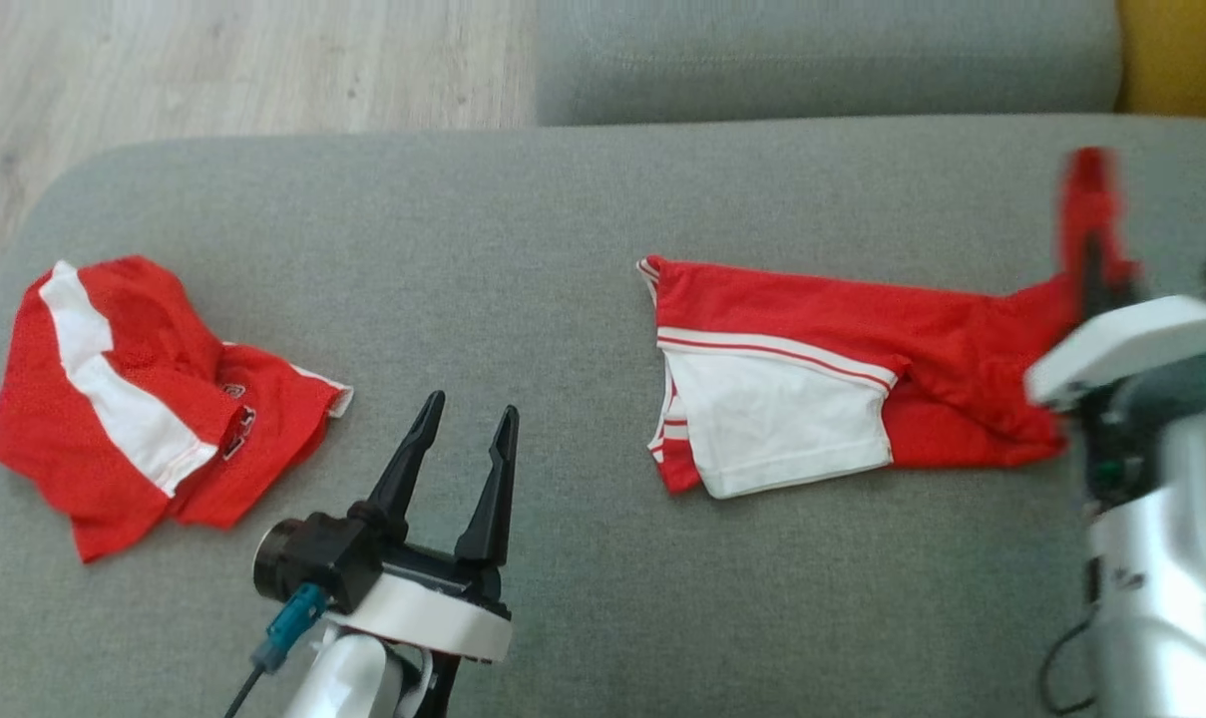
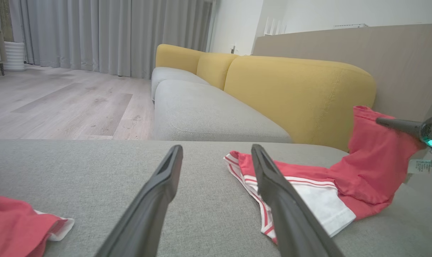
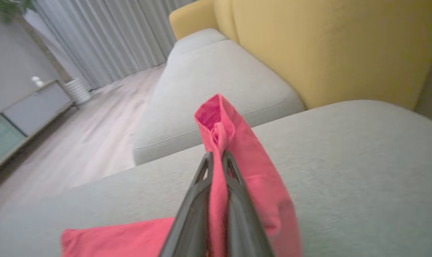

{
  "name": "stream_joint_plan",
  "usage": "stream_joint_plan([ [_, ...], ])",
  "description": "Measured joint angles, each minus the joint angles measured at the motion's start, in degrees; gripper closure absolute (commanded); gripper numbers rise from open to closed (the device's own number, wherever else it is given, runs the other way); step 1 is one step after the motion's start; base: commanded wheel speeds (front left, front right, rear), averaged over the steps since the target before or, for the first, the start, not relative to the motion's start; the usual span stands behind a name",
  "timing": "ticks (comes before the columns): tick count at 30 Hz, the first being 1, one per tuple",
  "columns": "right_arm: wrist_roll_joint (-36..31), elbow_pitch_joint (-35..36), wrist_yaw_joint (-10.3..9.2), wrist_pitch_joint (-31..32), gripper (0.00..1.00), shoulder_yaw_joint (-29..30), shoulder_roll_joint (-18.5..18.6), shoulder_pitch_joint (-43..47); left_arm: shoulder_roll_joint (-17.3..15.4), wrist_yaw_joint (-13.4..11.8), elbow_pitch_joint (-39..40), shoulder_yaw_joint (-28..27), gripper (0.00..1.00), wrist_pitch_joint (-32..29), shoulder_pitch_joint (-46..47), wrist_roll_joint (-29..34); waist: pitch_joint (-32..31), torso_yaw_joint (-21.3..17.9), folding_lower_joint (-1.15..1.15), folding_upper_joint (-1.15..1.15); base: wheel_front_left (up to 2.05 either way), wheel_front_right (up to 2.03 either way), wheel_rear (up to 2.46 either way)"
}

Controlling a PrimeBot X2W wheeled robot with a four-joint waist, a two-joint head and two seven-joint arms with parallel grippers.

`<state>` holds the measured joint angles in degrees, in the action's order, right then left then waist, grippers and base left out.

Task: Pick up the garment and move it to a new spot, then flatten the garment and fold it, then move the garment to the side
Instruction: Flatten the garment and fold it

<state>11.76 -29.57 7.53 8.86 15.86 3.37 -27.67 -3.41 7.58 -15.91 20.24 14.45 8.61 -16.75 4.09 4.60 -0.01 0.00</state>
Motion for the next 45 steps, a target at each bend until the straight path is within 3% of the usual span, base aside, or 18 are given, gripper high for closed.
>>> stream_joint_plan([
  [7, 15.8, 0.1, 0.0, -2.2, 1.0, -16.8, -0.1, 2.8, -0.4, 0.0, 0.0, 0.0, 0.0, 0.0, -1.1, -0.1, -1.4, 1.3, 0.0, 0.0, 0.0, 0.0, 0.0],
  [11, 21.0, -3.1, 0.0, -6.2, 1.0, -25.4, -0.1, 2.8, -0.5, 0.0, 0.0, 0.3, 0.0, 0.0, -1.1, -0.4, -1.6, 2.5, 0.01, 0.0, 0.0, 0.0, 0.0],
  [26, 38.8, -24.1, 0.0, -17.3, 1.0, -45.0, 0.1, -4.9, -0.5, 0.0, -0.3, 1.4, 0.0, 0.0, -1.7, -1.0, -0.7, 8.1, 0.01, 0.0, 0.0, 0.0, 0.0],
  [27, 40.0, -24.5, 0.0, -17.6, 0.67, -46.5, 0.2, -5.5, -0.5, 0.0, -0.3, 1.4, 0.0, 0.0, -1.8, -1.0, -0.6, 8.3, 0.01, 0.0, 0.0, 0.0, 0.0],
  [28, 41.3, -24.8, 0.0, -17.7, 0.0, -48.4, 0.2, -5.9, -0.5, 0.0, -0.3, 1.5, 0.0, 0.0, -1.8, -1.0, -0.5, 8.4, 0.01, 0.0, 0.0, 0.0, 0.0],
  [39, 58.0, -18.1, 0.0, -12.5, 0.0, -67.1, 0.1, -5.6, -0.5, 0.0, -0.4, 0.8, 0.0, 0.0, -1.8, -1.0, -0.6, 6.8, 0.01, 0.0, 0.0, 0.0, 0.0],
  [45, 61.5, -18.6, 0.0, -15.9, 0.0, -69.7, 0.1, -7.3, -0.5, 0.0, -0.2, -0.1, 0.0, 0.0, -2.0, -1.0, -1.5, 3.8, 0.01, 0.0, 0.0, 0.0, 0.0],
])
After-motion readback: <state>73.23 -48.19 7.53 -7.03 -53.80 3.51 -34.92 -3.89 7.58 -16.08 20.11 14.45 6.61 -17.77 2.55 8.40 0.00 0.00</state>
